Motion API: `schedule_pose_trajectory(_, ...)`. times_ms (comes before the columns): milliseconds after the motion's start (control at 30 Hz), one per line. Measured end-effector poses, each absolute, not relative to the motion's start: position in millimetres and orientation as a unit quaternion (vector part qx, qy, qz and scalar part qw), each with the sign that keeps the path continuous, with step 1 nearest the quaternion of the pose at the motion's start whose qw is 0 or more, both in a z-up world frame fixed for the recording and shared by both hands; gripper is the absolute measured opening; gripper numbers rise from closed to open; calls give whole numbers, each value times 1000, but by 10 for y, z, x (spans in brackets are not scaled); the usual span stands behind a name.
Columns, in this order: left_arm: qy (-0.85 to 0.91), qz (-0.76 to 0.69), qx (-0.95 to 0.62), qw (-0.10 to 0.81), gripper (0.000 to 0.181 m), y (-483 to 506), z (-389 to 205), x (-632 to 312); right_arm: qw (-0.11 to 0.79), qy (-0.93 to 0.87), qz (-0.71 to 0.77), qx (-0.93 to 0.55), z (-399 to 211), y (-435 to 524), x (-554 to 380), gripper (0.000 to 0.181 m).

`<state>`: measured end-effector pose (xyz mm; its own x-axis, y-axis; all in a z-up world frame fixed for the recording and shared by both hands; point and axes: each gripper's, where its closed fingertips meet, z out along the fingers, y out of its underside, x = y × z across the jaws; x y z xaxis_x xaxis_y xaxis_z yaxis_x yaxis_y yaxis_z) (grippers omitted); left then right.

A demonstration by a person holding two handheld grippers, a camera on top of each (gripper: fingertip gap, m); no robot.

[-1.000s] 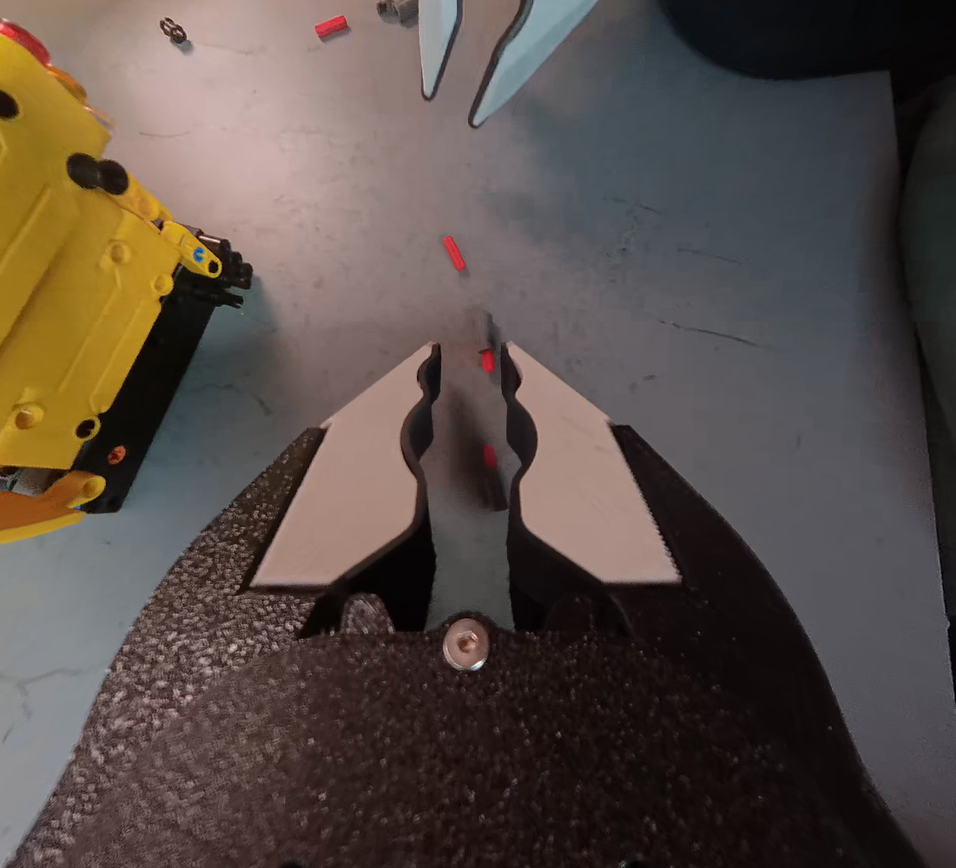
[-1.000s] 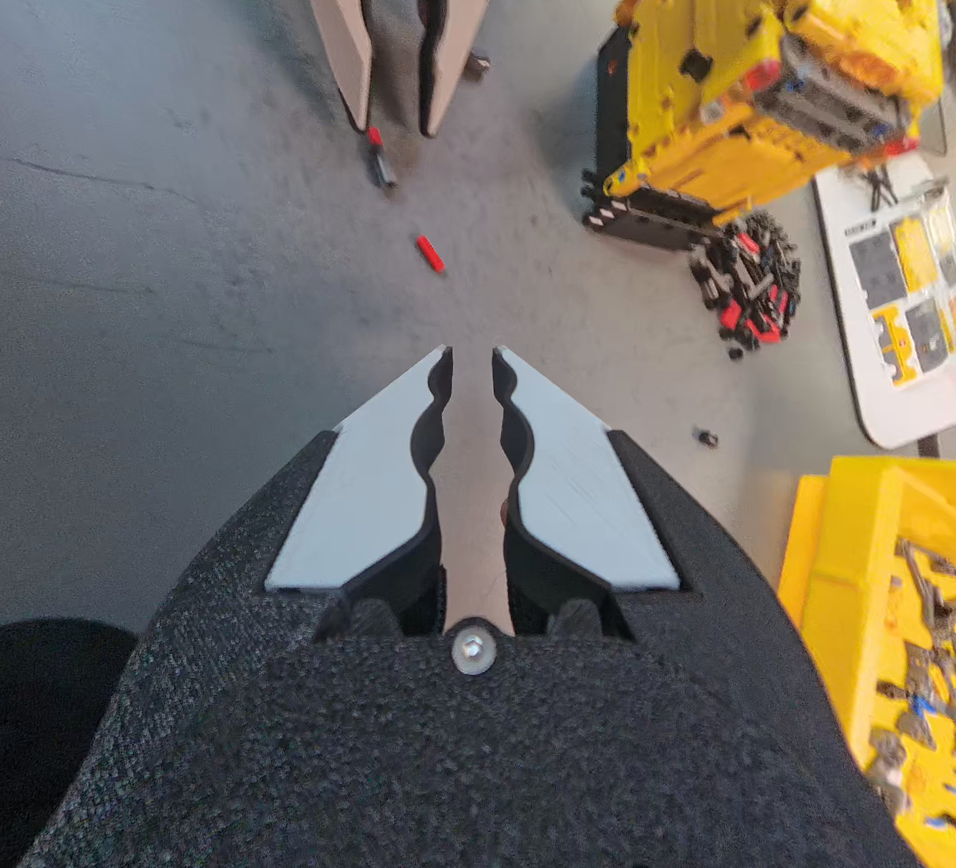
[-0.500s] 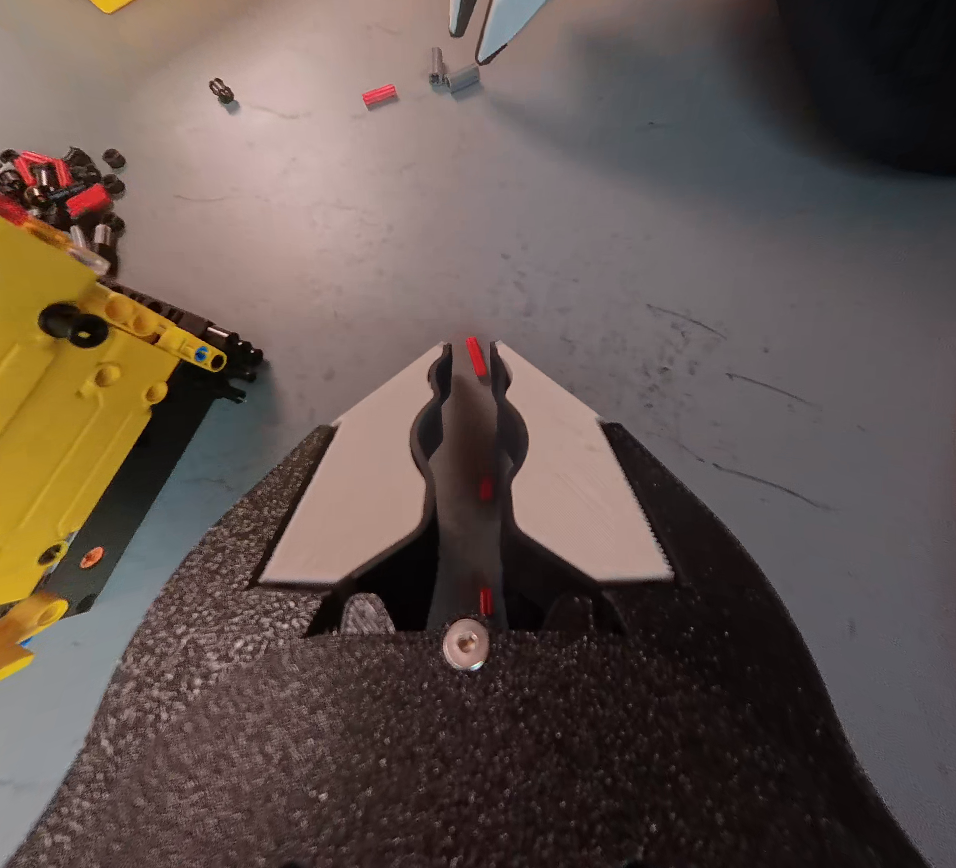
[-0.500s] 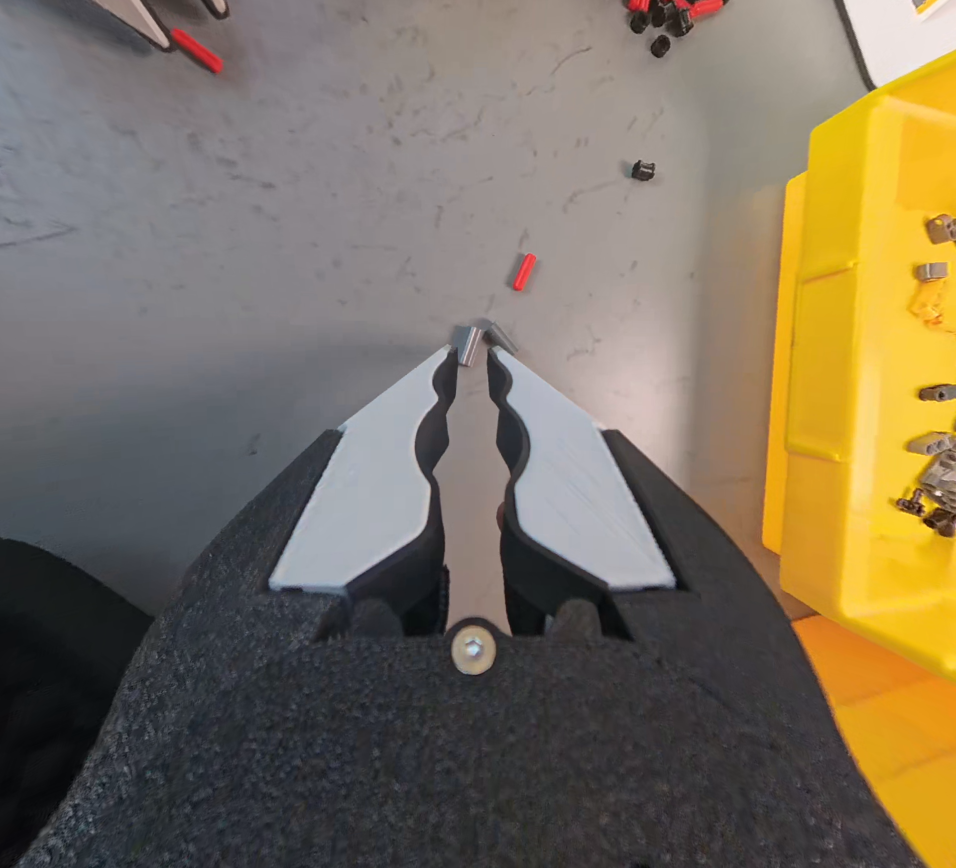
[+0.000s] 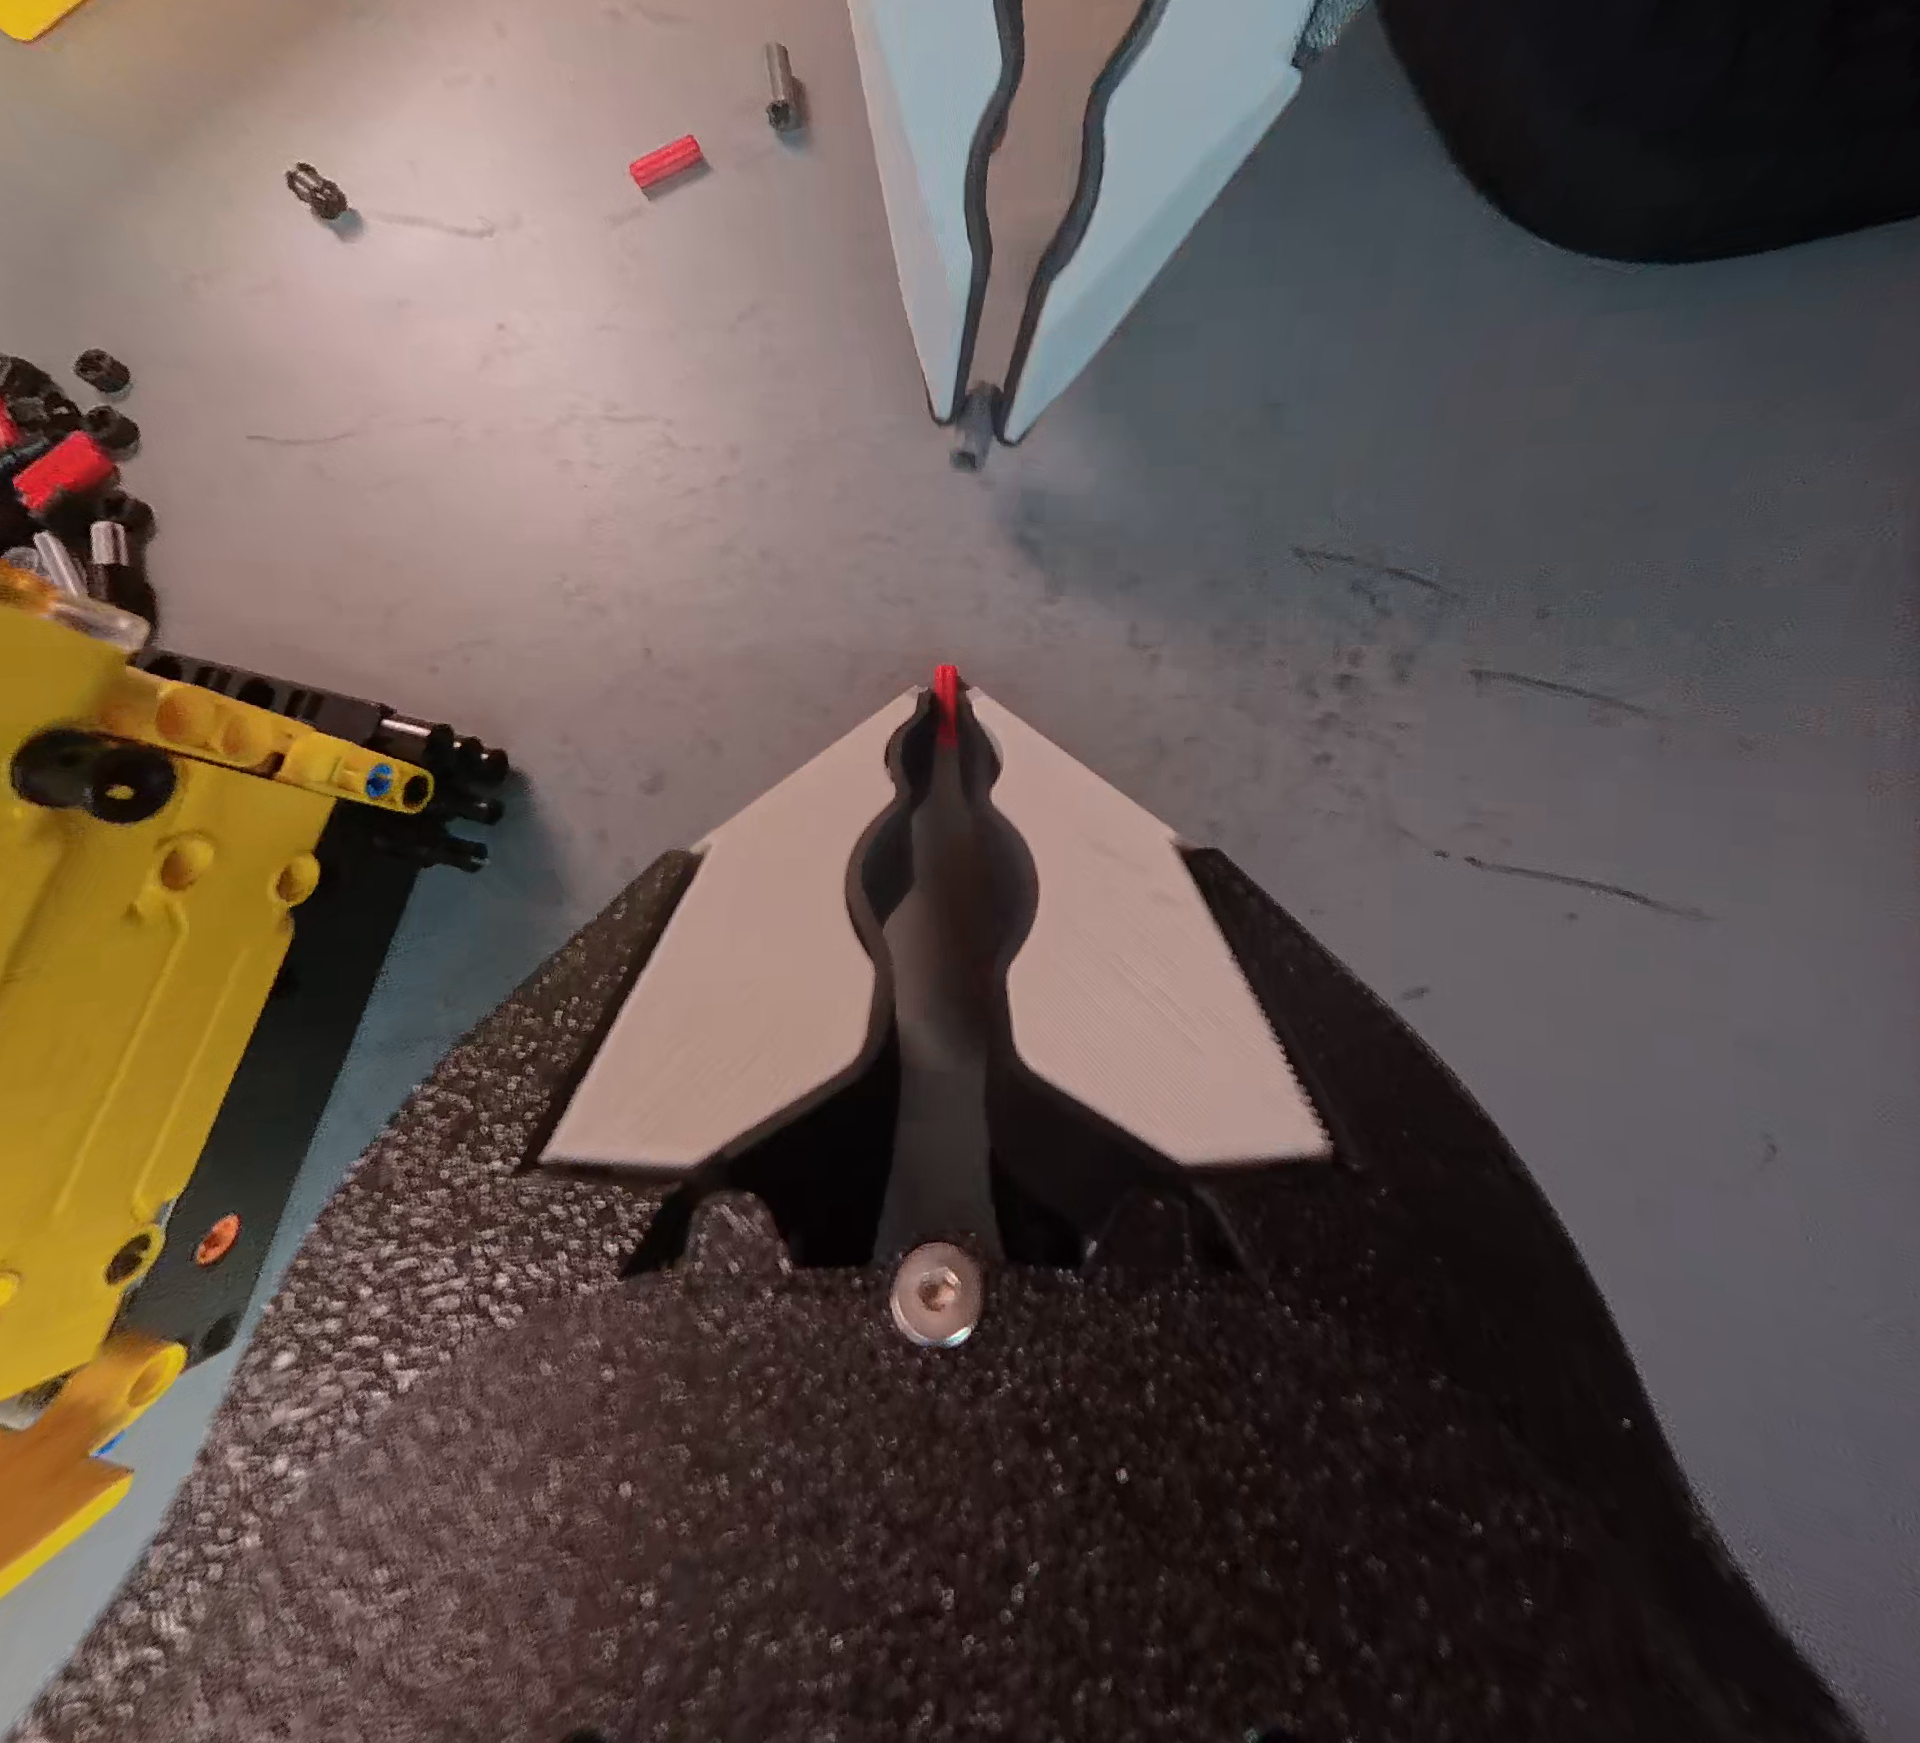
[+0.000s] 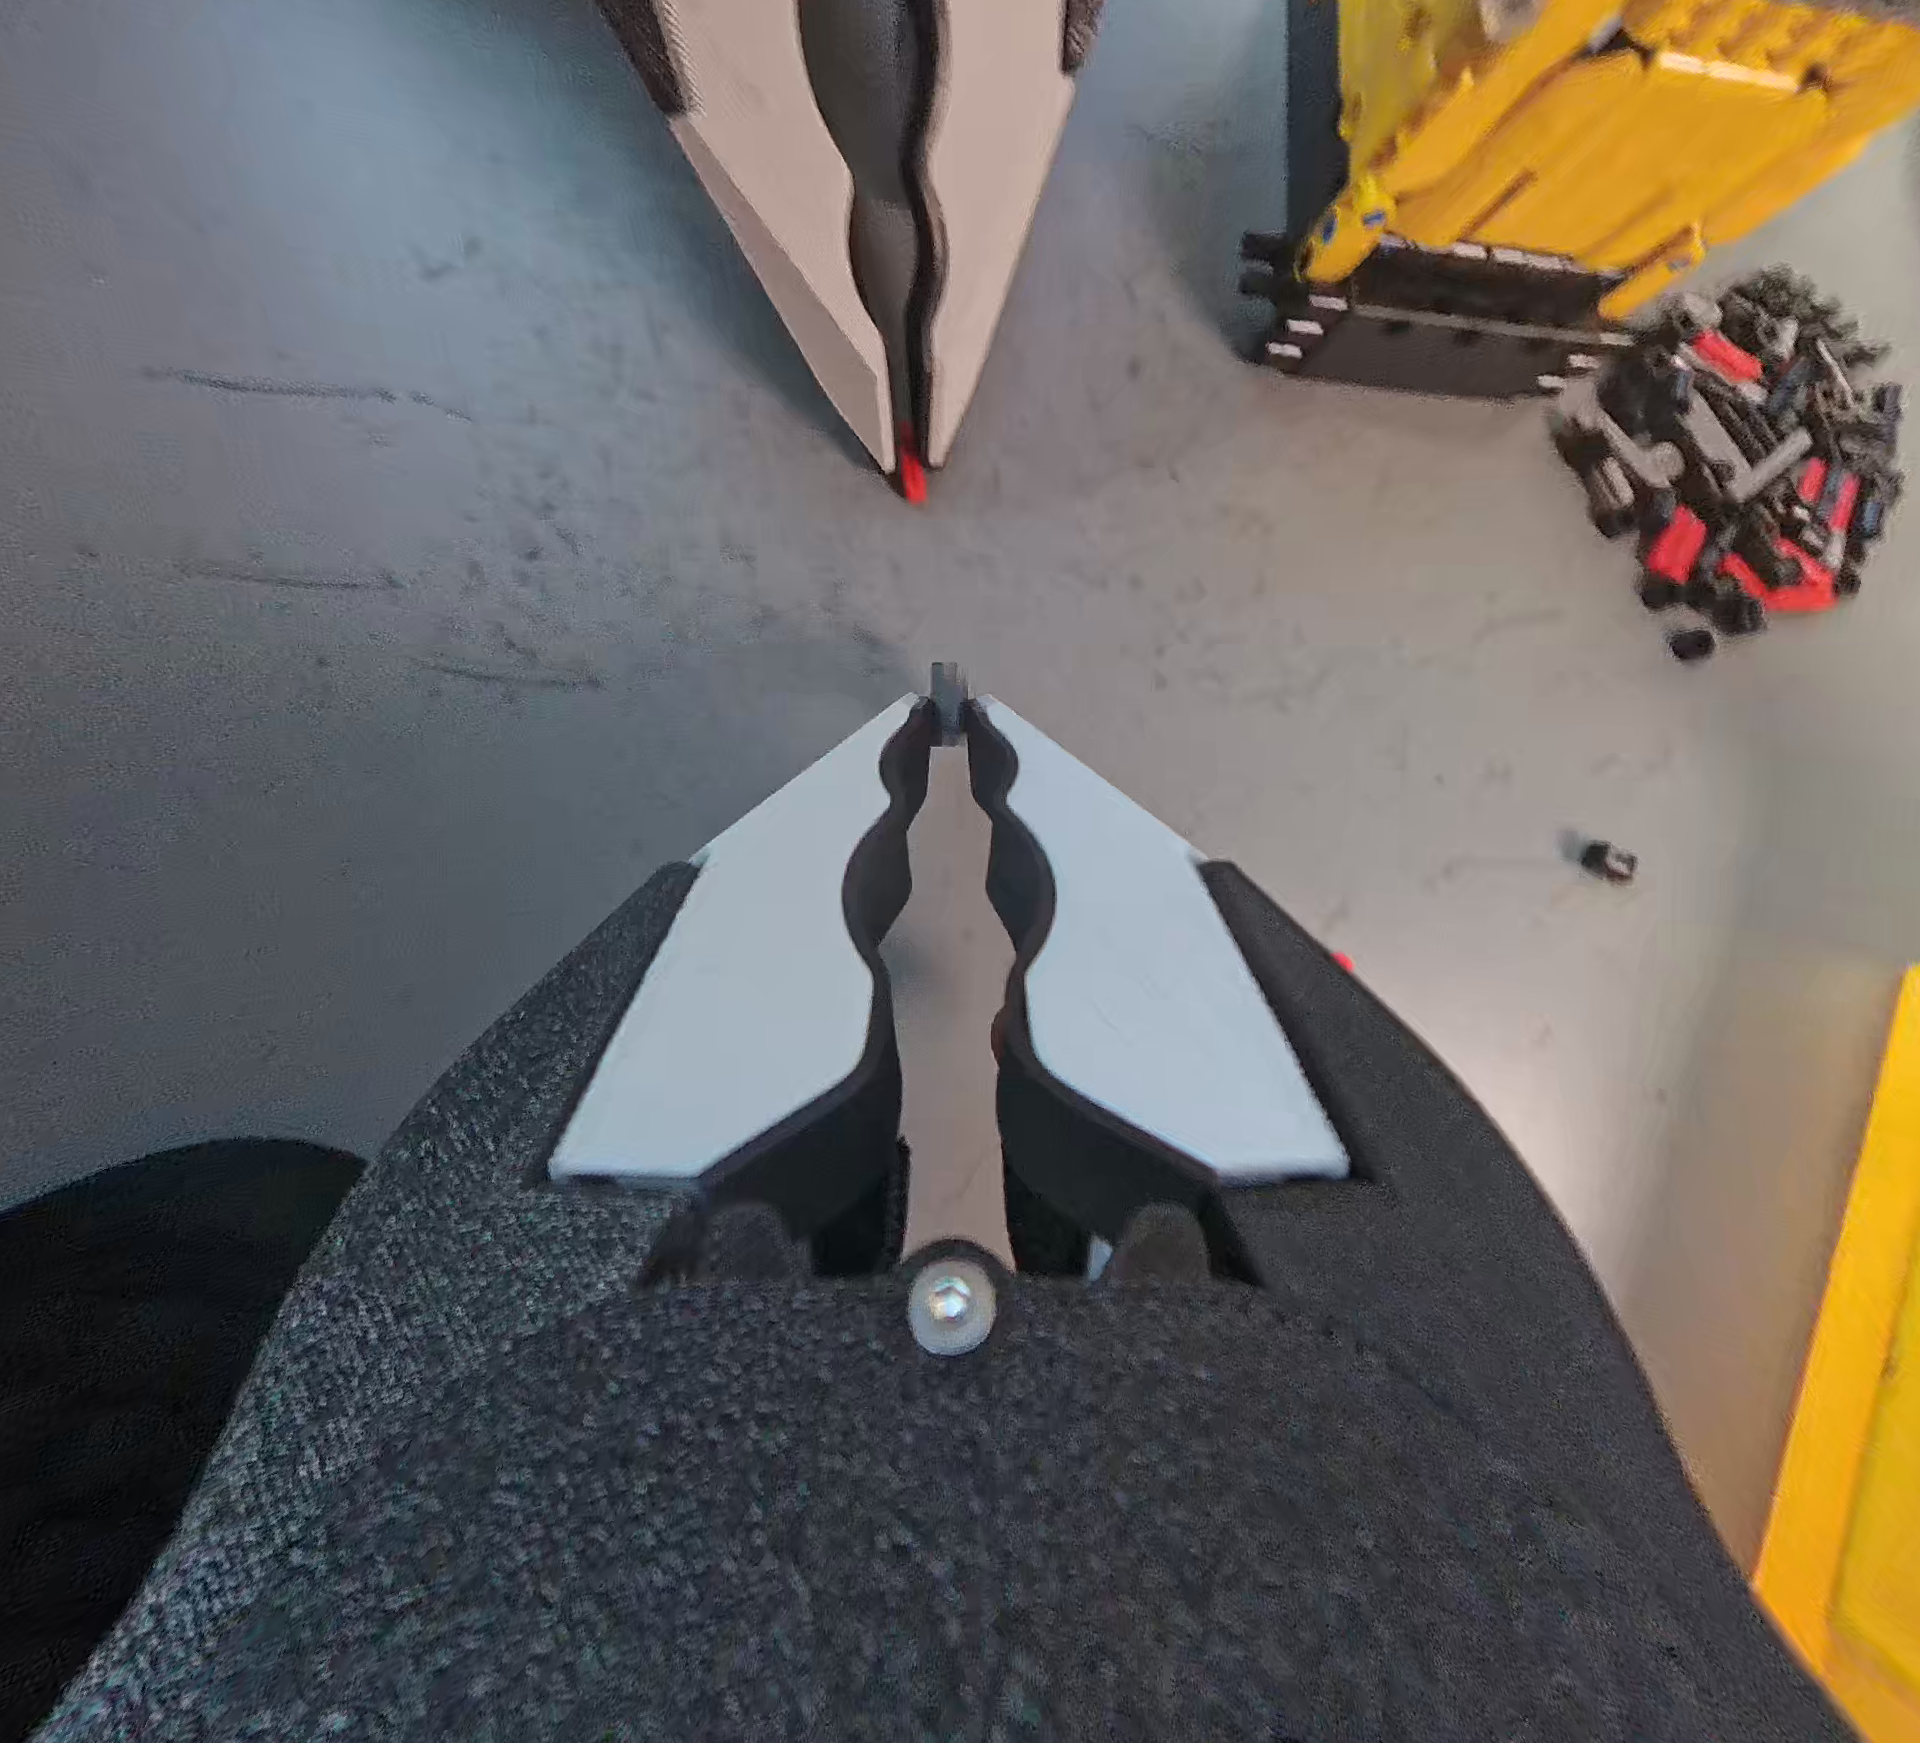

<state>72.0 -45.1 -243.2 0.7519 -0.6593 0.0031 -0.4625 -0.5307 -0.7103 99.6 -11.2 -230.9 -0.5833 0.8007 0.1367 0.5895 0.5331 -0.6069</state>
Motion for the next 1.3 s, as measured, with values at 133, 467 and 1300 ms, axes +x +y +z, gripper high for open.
schedule_pose_trajectory(133, 338, -143, -856, 365, 2, -457, -2432, 681, 183, -871, 262, -372, -2379, -335, 800, 6)
schedule_pose_trajectory(467, 347, -139, -850, 371, 2, -515, -2433, 676, 196, -870, 276, -358, -2413, -429, 702, 6)
schedule_pose_trajectory(1300, 346, -136, -848, 378, 0, -467, -2409, 754, 209, -873, 283, -337, -2409, -445, 718, 5)
